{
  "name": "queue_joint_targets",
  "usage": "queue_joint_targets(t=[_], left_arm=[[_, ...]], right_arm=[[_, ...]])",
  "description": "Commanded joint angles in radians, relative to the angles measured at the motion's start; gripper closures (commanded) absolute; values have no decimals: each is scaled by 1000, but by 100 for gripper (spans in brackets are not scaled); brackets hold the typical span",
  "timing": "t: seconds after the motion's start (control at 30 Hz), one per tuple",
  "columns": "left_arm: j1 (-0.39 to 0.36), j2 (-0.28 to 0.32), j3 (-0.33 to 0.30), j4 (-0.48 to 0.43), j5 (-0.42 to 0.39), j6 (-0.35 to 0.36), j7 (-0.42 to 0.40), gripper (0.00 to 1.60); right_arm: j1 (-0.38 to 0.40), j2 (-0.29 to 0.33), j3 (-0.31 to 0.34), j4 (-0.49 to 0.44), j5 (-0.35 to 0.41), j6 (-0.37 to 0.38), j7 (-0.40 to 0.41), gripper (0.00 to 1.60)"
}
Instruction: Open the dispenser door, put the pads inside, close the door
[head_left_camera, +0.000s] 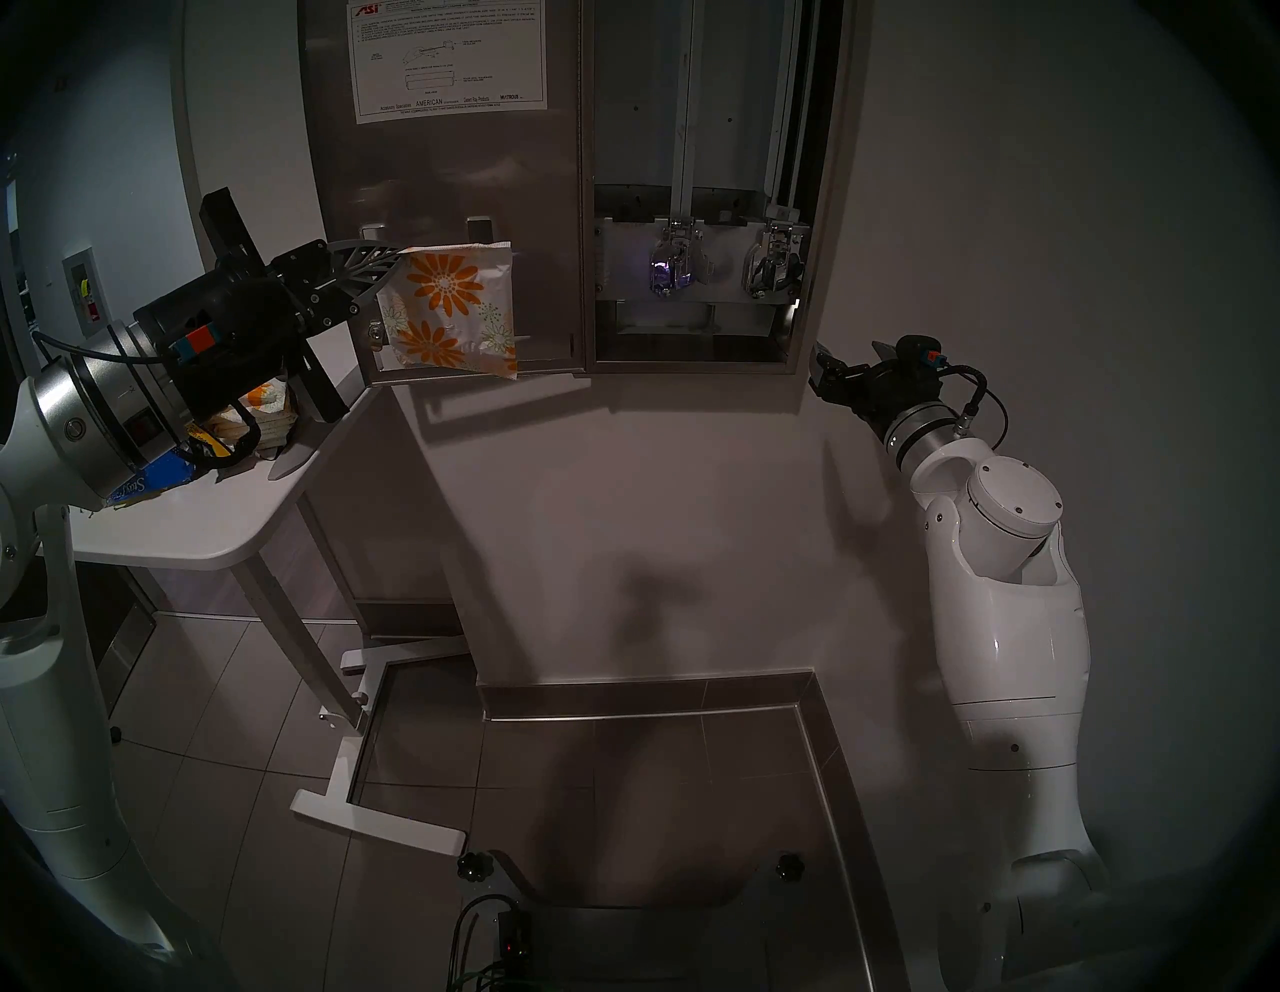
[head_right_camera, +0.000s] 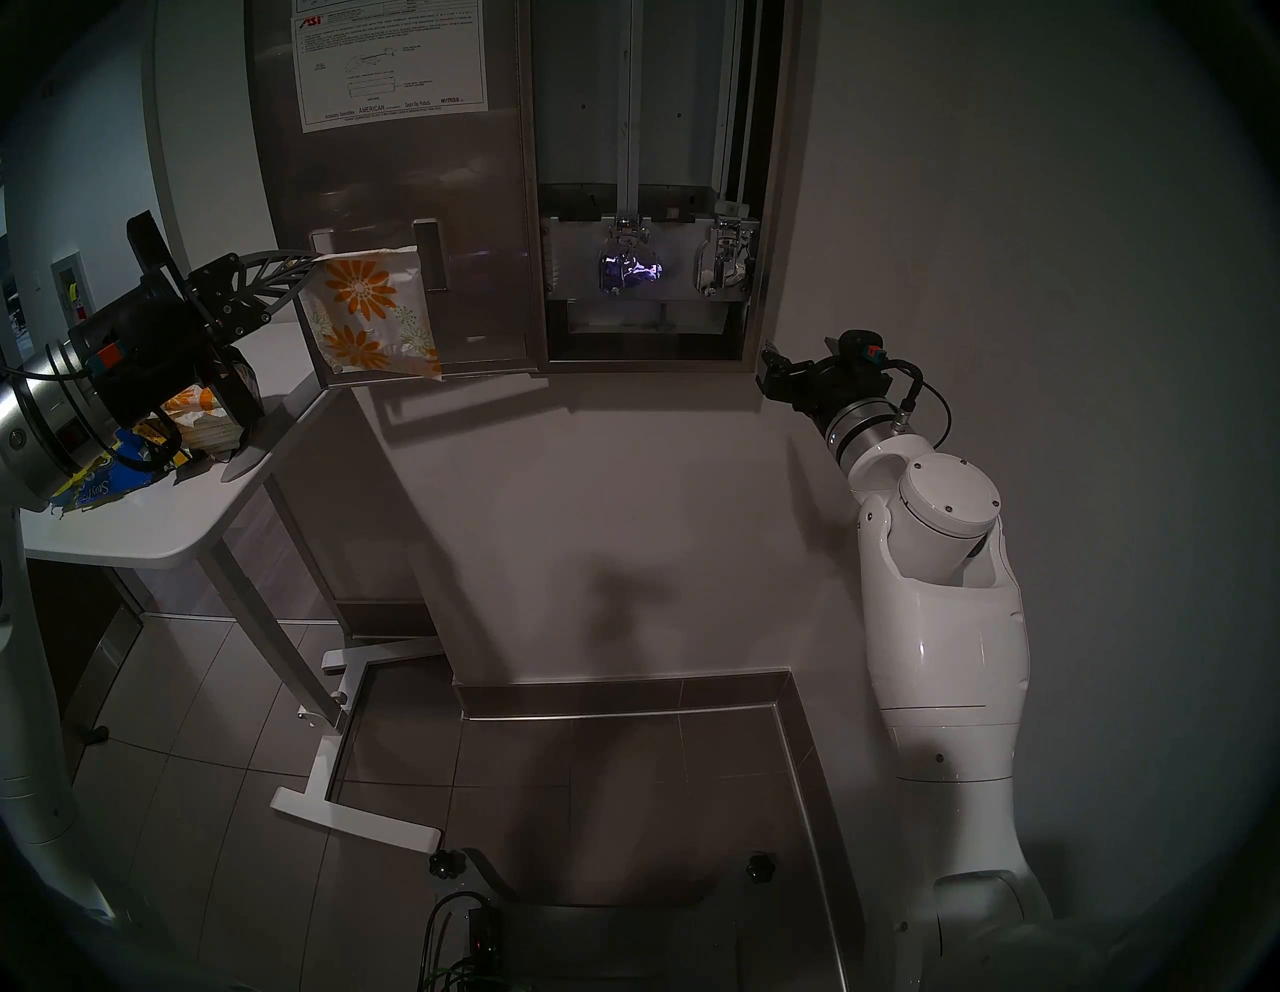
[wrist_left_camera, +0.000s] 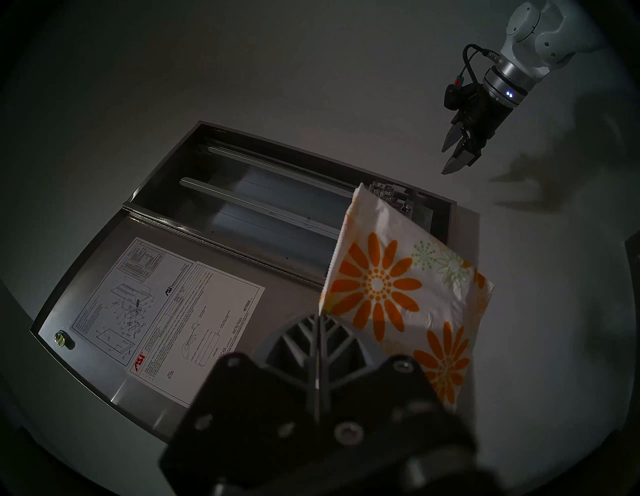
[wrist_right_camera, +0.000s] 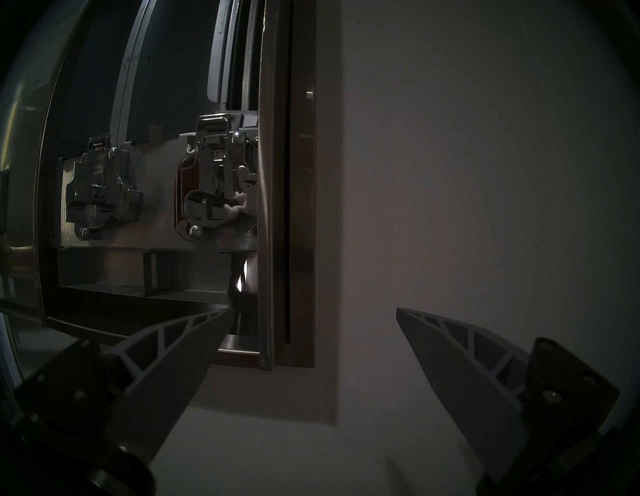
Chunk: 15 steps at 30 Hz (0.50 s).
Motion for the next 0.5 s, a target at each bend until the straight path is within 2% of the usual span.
queue_joint_targets(t=[0.0, 0.13, 0.47], left_arm=[[-23, -3, -5, -9, -6, -4, 17, 160], [-29, -1, 1, -9, -9, -7, 18, 160], [-142, 47, 174, -9, -11, 15, 50, 160]], right_arm=[[27, 4, 2, -33, -2, -14, -2, 0], [27, 4, 2, -33, -1, -14, -2, 0], [27, 6, 1, -32, 1, -13, -2, 0]])
